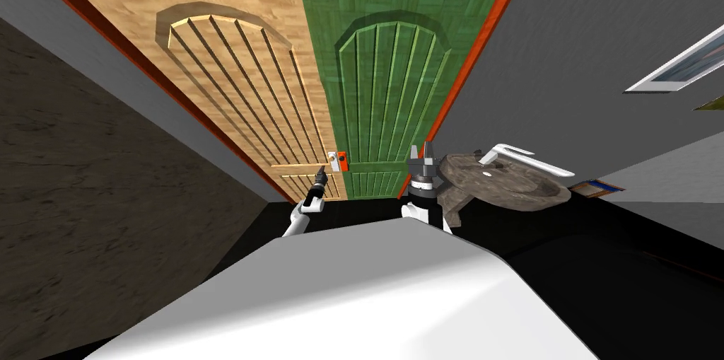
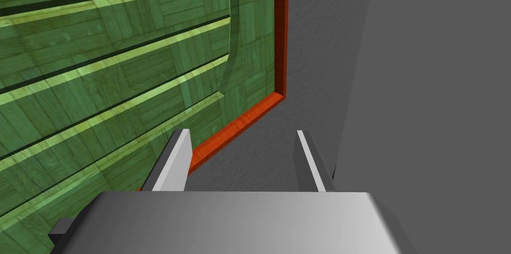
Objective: Pull the door open
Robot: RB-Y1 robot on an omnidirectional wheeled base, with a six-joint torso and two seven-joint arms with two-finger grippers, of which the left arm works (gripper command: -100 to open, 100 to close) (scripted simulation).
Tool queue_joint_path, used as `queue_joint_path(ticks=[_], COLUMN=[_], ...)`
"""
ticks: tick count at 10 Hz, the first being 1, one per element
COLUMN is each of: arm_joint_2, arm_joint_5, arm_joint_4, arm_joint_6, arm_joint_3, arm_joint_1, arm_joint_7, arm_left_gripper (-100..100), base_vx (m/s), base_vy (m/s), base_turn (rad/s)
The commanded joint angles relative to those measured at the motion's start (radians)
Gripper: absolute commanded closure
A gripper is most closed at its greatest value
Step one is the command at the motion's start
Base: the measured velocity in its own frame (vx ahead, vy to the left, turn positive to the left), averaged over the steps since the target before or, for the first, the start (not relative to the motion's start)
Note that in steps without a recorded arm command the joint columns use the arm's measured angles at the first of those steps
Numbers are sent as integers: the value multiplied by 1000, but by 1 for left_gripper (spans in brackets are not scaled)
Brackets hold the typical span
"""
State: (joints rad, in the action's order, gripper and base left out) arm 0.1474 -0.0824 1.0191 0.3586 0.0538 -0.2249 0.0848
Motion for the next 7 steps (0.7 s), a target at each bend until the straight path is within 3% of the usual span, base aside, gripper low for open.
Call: queue_joint_path(ticks=[1, 2, 3, 5, 6, 7], arm_joint_2=[-2, -2, 26, 57, 57, 86], arm_joint_5=[1, 1, -3, -8, -8, -12], arm_joint_4=[-34, -24, -40, -54, -54, -67], arm_joint_6=[-2, 1, 2, 4, 4, 6], arm_joint_3=[1, 1, -23, -48, -48, -72], arm_joint_1=[-21, -15, 0, 16, 16, 29], arm_joint_7=[2, 1, 10, 21, 21, 32], arm_left_gripper=[-100, -100, -100, -100, -100, -100], base_vx=[89, 42, -37, -72, -50, -34], base_vy=[2, -2, 31, 41, 16, 1], base_turn=[-25, -6, 88, 43, 7, 12])
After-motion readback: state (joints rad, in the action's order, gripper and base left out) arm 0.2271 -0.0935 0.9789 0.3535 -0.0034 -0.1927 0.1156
